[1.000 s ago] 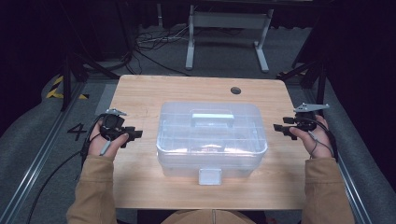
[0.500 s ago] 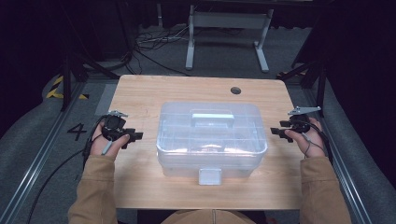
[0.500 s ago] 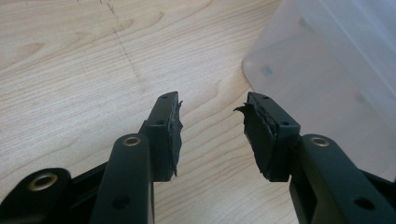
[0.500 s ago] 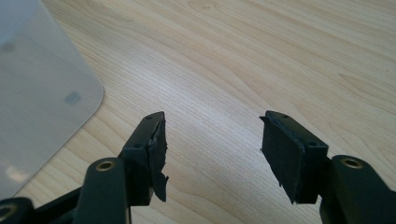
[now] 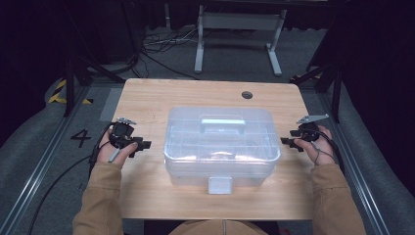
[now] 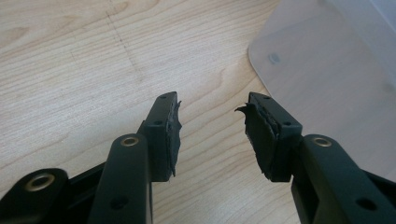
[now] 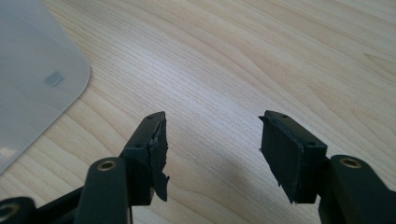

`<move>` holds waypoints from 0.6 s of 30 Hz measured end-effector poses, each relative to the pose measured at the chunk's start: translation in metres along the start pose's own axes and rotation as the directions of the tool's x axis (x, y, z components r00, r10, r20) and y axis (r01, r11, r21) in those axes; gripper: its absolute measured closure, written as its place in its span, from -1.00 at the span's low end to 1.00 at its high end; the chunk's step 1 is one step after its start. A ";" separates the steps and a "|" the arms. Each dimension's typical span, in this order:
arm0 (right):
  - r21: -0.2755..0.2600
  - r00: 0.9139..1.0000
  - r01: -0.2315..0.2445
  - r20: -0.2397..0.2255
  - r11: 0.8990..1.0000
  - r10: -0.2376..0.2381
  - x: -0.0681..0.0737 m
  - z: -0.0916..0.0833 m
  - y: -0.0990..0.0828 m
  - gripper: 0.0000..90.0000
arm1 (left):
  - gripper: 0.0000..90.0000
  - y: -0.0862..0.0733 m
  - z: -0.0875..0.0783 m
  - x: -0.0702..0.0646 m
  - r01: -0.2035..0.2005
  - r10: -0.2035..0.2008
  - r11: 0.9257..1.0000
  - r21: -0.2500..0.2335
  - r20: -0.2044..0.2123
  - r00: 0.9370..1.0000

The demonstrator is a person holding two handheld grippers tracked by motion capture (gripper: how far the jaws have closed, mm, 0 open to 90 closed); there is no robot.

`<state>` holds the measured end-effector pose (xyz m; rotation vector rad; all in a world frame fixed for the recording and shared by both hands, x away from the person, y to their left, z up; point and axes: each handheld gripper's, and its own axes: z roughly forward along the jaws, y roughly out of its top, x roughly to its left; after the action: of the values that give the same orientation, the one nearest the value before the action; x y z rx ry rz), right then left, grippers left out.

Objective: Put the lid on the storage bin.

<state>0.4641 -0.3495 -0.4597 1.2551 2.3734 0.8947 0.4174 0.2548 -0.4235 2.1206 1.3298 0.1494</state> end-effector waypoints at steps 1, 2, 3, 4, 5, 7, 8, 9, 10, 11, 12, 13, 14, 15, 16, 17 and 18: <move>0.003 1.000 0.002 -0.001 1.000 -0.002 0.000 0.002 0.000 -0.08 | 0.22 0.000 0.001 0.001 -0.005 0.005 1.000 0.002 0.000 1.000; 0.008 1.000 0.004 -0.003 1.000 -0.004 0.001 0.003 -0.001 -0.07 | 0.21 -0.001 0.002 0.001 -0.001 0.001 1.000 0.007 0.000 1.000; 0.010 1.000 0.005 -0.004 1.000 -0.005 0.001 0.005 -0.001 -0.07 | 0.21 -0.001 0.003 0.001 -0.001 0.001 1.000 0.008 -0.004 1.000; 0.014 1.000 0.006 -0.006 1.000 -0.006 0.001 0.006 -0.001 -0.07 | 0.20 -0.001 0.004 0.001 0.004 -0.004 1.000 0.020 0.002 1.000; 0.018 1.000 0.009 -0.007 1.000 -0.009 0.002 0.008 -0.002 -0.07 | 0.20 -0.001 0.005 0.002 -0.002 0.002 1.000 0.024 0.004 1.000; 0.024 1.000 0.008 -0.008 1.000 -0.008 0.002 0.009 -0.002 -0.07 | 0.20 -0.001 0.005 0.002 -0.003 0.003 1.000 0.031 0.005 1.000; 0.030 1.000 0.009 -0.010 0.999 -0.009 0.003 0.010 -0.002 -0.07 | 0.20 -0.002 0.006 0.002 0.001 -0.001 1.000 0.029 0.004 1.000; 0.033 1.000 0.014 -0.008 0.999 -0.013 0.003 0.012 -0.003 -0.07 | 0.20 -0.002 0.007 0.002 0.004 -0.004 0.999 0.035 0.009 1.000; 0.037 1.000 0.017 -0.009 0.999 -0.017 0.004 0.013 -0.003 -0.07 | 0.21 -0.002 0.008 0.002 0.003 -0.003 0.999 0.033 0.006 1.000; 0.037 1.000 0.020 -0.011 0.999 -0.020 0.004 0.013 -0.003 -0.07 | 0.20 -0.002 0.009 0.003 0.001 -0.001 0.999 0.037 0.009 1.000; 0.041 1.000 0.022 -0.013 0.999 -0.021 0.005 0.014 -0.003 -0.07 | 0.20 -0.002 0.009 0.003 -0.003 0.003 0.999 0.043 0.009 1.000; 0.041 1.000 0.022 -0.013 0.999 -0.022 0.005 0.015 -0.003 -0.07 | 0.20 -0.002 0.010 0.003 -0.006 0.006 0.999 0.048 0.005 1.000; 0.041 1.000 0.024 -0.014 0.999 -0.024 0.005 0.016 -0.004 -0.07 | 0.19 -0.002 0.011 0.003 -0.004 0.004 0.999 0.049 0.008 1.000; 0.041 1.000 0.022 -0.013 0.999 -0.021 0.005 0.016 -0.004 -0.07 | 0.18 -0.002 0.011 0.002 -0.003 0.002 0.999 0.054 0.010 1.000; 0.044 1.000 0.022 -0.015 0.999 -0.021 0.006 0.017 -0.004 -0.07 | 0.18 -0.002 0.012 0.002 -0.003 0.002 0.998 0.056 0.011 1.000; 0.045 1.000 0.024 -0.016 0.999 -0.023 0.006 0.018 -0.004 -0.07 | 0.18 -0.002 0.012 0.002 -0.005 0.005 0.998 0.059 0.013 1.000; 0.048 1.000 0.026 -0.017 0.999 -0.026 0.006 0.018 -0.004 -0.07 | 0.18 -0.002 0.012 0.002 -0.008 0.007 0.998 0.060 0.012 1.000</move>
<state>0.4678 -0.3389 -0.4761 1.2364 2.4320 0.8480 0.4216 0.2520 -0.4352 2.1738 1.3348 0.1007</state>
